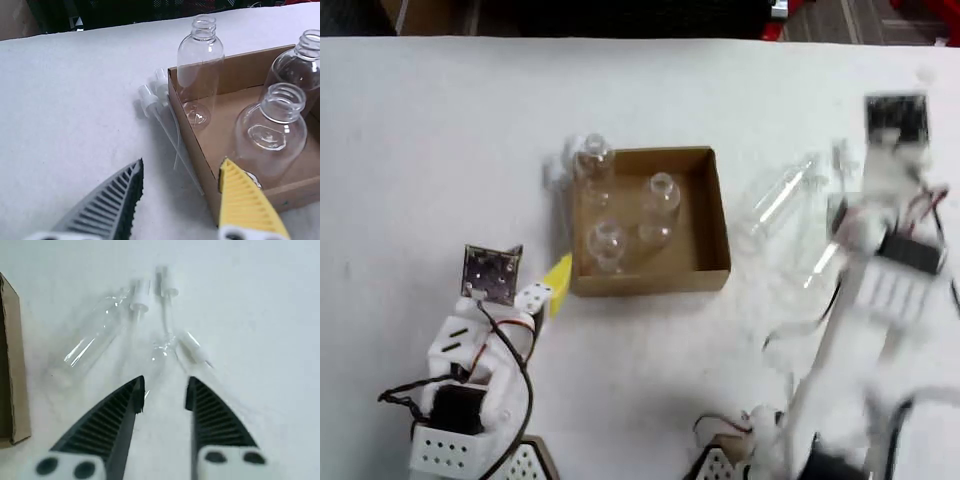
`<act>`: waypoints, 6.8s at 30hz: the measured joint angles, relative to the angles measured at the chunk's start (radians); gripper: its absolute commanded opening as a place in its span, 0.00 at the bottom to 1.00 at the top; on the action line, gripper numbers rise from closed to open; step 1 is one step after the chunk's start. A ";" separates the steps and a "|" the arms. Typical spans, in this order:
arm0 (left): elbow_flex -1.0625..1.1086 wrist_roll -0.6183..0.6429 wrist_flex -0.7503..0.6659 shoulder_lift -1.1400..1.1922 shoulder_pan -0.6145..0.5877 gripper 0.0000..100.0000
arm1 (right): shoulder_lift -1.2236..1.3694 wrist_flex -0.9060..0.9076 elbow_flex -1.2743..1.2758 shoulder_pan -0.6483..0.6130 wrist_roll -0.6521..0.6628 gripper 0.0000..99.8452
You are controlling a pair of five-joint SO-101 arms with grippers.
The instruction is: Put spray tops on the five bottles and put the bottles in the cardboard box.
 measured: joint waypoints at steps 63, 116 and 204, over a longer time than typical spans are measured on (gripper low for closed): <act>0.000 0.000 0.000 0.000 0.000 0.23 | 1.507 0.575 -1.881 -0.149 -0.555 0.02; 0.000 0.000 0.000 0.000 0.000 0.23 | -0.649 -0.359 0.419 -0.462 -0.301 0.02; 0.000 0.000 0.000 0.000 0.000 0.23 | -0.245 -1.807 1.178 -0.557 -0.212 0.02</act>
